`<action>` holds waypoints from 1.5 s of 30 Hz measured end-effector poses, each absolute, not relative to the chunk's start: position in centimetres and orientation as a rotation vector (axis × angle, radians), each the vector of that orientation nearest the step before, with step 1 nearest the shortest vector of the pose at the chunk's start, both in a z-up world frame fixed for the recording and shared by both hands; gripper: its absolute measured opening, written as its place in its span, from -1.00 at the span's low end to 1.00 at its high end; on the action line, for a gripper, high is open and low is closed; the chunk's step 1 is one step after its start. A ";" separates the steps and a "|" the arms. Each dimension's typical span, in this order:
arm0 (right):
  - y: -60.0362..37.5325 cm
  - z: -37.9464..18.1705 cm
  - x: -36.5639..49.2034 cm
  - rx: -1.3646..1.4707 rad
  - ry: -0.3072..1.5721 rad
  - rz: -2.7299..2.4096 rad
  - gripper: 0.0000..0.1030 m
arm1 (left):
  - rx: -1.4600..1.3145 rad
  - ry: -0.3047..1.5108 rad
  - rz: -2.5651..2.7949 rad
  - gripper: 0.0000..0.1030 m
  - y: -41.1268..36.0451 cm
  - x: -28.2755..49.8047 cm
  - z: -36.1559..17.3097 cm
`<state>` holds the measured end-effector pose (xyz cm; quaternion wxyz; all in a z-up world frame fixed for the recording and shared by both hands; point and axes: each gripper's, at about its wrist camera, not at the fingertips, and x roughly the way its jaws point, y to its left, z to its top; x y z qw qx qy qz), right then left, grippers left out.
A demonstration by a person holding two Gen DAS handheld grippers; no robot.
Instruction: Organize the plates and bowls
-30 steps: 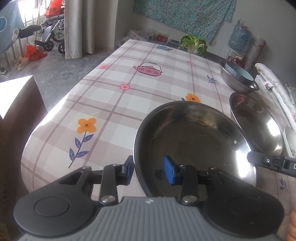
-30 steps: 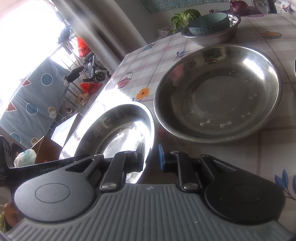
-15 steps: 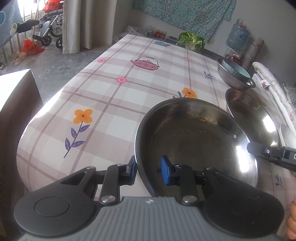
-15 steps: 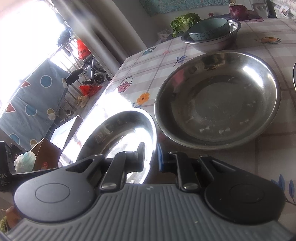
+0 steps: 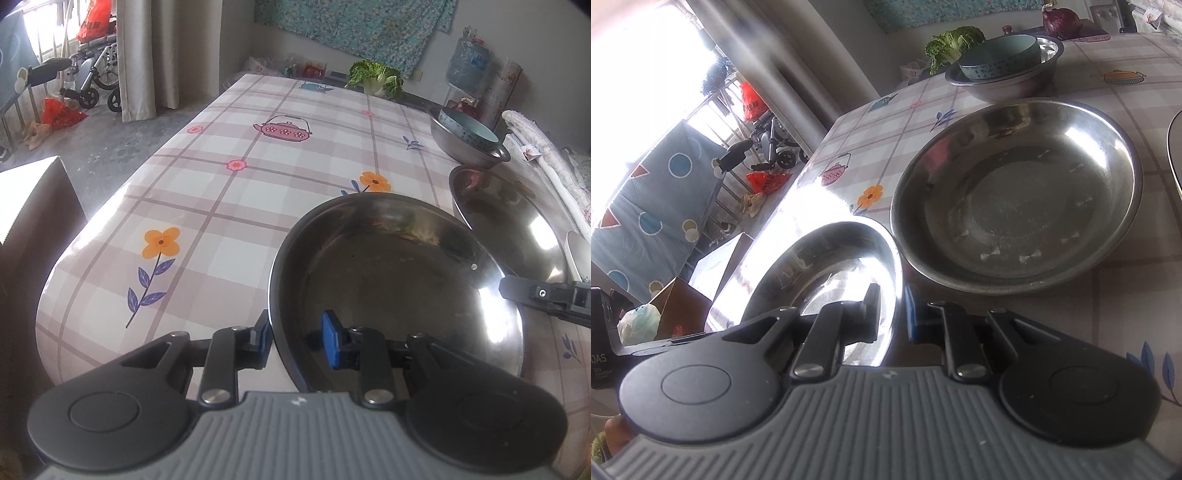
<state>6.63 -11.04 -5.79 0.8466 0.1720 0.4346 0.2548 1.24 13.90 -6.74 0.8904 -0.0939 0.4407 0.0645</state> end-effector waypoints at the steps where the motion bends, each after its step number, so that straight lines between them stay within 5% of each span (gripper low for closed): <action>1: -11.0 -5.8 6.6 0.361 0.916 0.537 -0.75 | -0.193 0.914 0.135 -0.44 13.9 1.3 -6.8; 45: -11.0 -6.5 6.6 0.320 0.918 0.507 -0.72 | -0.154 0.926 0.134 -0.43 13.1 1.9 -6.9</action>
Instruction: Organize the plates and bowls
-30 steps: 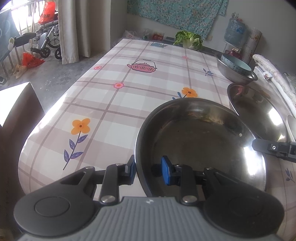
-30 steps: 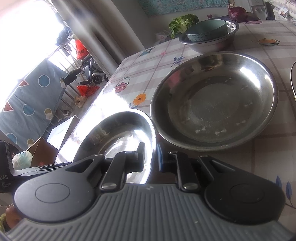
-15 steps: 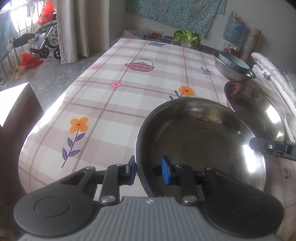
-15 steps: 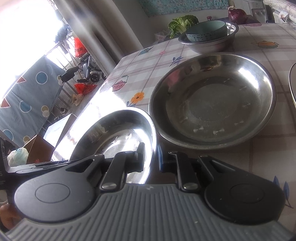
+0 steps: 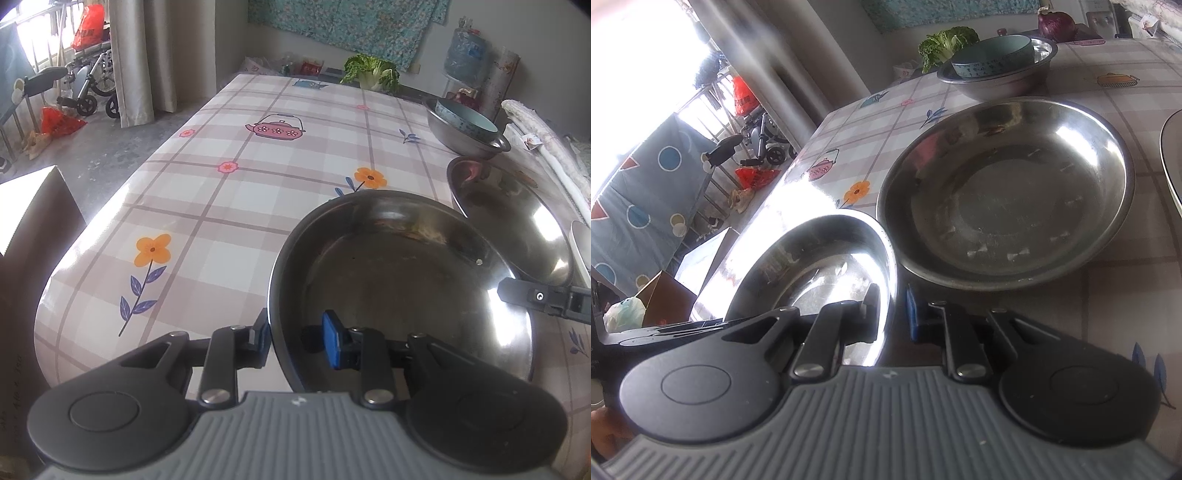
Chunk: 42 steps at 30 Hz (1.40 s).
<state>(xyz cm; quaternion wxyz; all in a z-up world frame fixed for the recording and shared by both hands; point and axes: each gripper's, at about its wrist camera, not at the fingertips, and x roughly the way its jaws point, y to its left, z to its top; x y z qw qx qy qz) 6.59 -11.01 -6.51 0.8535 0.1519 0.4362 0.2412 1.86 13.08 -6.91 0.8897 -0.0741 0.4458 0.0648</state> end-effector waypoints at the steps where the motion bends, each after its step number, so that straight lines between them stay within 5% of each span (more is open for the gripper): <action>1: -11.0 -6.5 6.5 0.318 0.917 0.508 -0.72 | -0.155 0.926 0.135 -0.43 13.1 1.9 -6.9; 42: -10.0 -5.1 5.8 0.232 0.869 0.509 -0.73 | -0.180 0.899 0.141 -0.41 13.3 1.2 -6.4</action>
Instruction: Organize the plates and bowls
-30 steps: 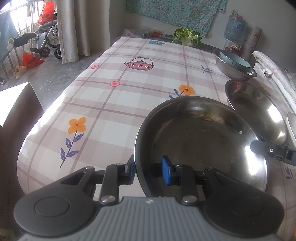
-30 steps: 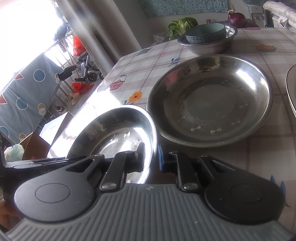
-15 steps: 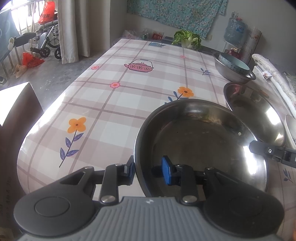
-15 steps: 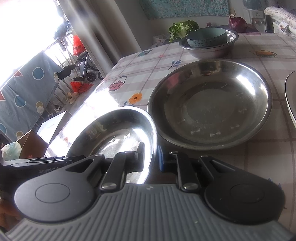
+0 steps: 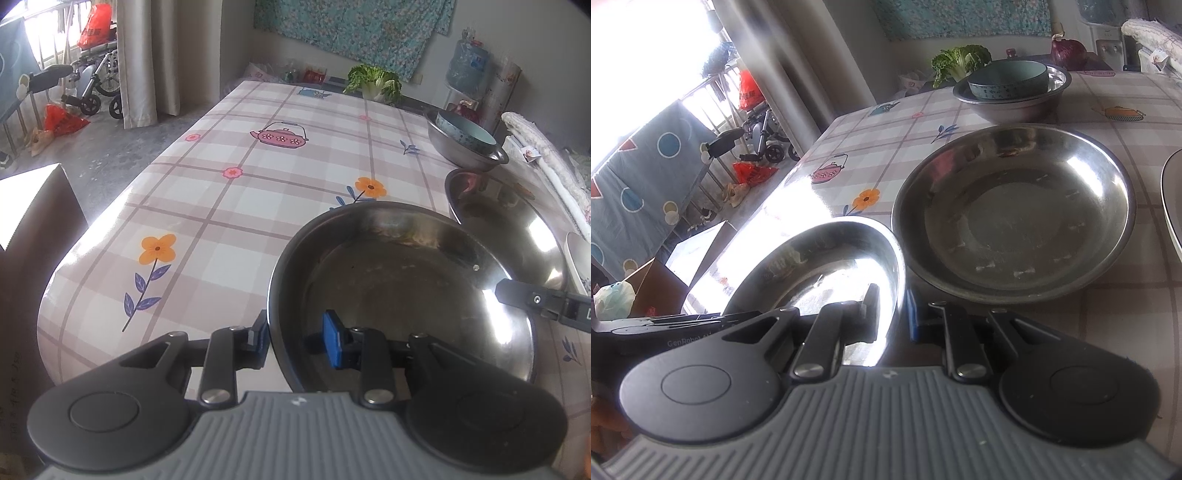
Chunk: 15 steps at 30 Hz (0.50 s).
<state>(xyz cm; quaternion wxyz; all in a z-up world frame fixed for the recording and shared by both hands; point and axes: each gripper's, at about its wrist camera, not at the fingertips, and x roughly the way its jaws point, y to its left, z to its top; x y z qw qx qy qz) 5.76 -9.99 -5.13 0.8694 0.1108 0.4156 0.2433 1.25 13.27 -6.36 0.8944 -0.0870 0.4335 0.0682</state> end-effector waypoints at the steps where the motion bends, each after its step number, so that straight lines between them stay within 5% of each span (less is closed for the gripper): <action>1: -10.0 -5.1 5.8 0.231 0.869 0.509 -0.73 | -0.181 0.898 0.142 -0.41 13.3 1.2 -6.3; 15: -9.7 -4.9 5.6 0.225 0.859 0.518 -0.73 | -0.185 0.876 0.146 -0.41 13.5 0.8 -5.6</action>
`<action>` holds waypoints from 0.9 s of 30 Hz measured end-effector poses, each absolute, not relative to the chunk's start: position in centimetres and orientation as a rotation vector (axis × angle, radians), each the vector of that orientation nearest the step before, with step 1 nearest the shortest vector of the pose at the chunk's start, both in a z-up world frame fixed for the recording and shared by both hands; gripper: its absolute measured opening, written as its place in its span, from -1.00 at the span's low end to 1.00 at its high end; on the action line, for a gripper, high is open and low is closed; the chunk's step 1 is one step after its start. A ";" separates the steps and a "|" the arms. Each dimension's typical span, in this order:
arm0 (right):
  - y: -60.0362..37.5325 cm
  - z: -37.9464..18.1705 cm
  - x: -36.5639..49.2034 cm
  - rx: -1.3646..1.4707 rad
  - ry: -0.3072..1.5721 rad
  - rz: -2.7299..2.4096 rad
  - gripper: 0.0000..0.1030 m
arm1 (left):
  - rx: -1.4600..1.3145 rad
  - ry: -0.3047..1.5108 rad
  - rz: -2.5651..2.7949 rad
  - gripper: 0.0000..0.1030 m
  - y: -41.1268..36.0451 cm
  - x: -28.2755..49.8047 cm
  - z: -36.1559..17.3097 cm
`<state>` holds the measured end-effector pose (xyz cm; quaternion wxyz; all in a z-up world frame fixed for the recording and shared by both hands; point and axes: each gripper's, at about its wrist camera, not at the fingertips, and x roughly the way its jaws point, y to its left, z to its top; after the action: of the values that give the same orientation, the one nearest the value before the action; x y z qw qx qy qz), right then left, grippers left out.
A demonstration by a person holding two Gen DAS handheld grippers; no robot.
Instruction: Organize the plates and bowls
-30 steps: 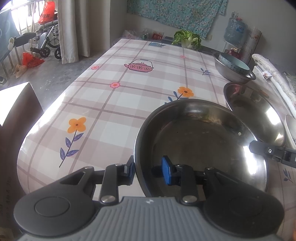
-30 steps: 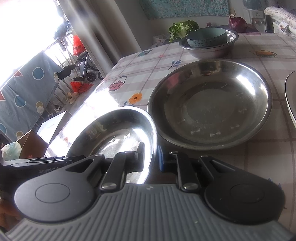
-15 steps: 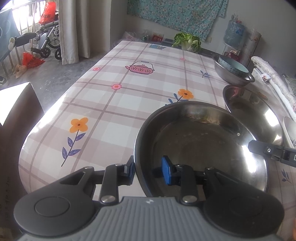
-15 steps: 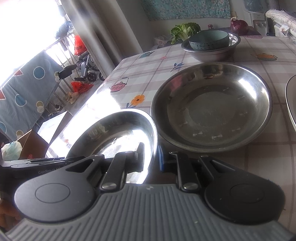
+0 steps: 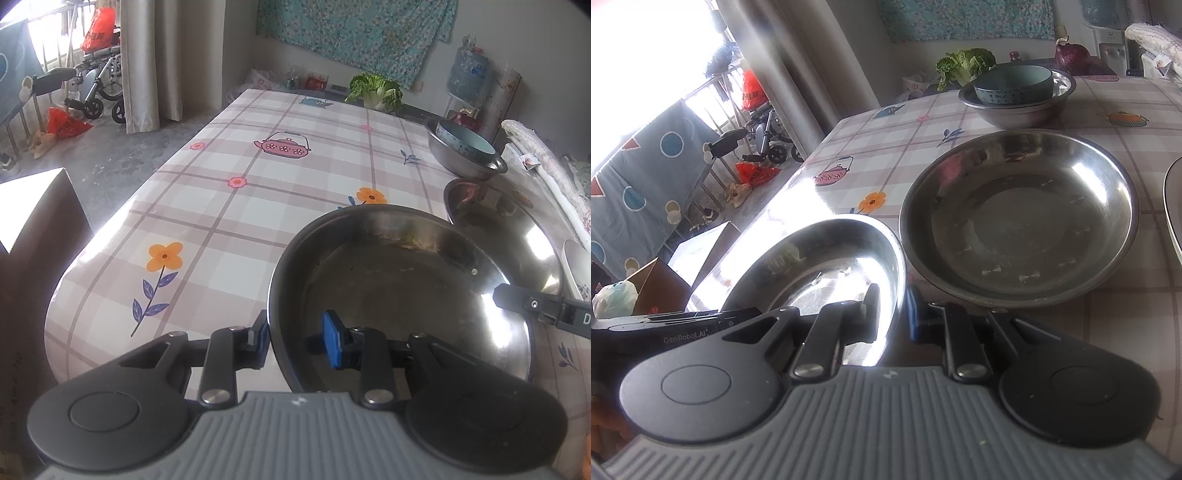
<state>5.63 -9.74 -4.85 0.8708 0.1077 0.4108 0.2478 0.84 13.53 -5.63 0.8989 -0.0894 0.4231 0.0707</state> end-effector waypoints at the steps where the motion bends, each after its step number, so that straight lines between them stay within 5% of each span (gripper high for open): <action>1: -9.7 -4.8 5.6 0.225 0.858 0.519 -0.73 | -0.186 0.875 0.147 -0.41 13.5 0.8 -5.6; 27: -10.3 -4.1 5.2 0.242 0.840 0.521 -0.72 | -0.183 0.852 0.142 -0.41 13.1 0.6 -4.6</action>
<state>5.21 -10.31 -4.06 0.8733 0.1159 0.4023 0.2492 0.59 13.11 -4.63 0.9042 -0.0887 0.4122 0.0686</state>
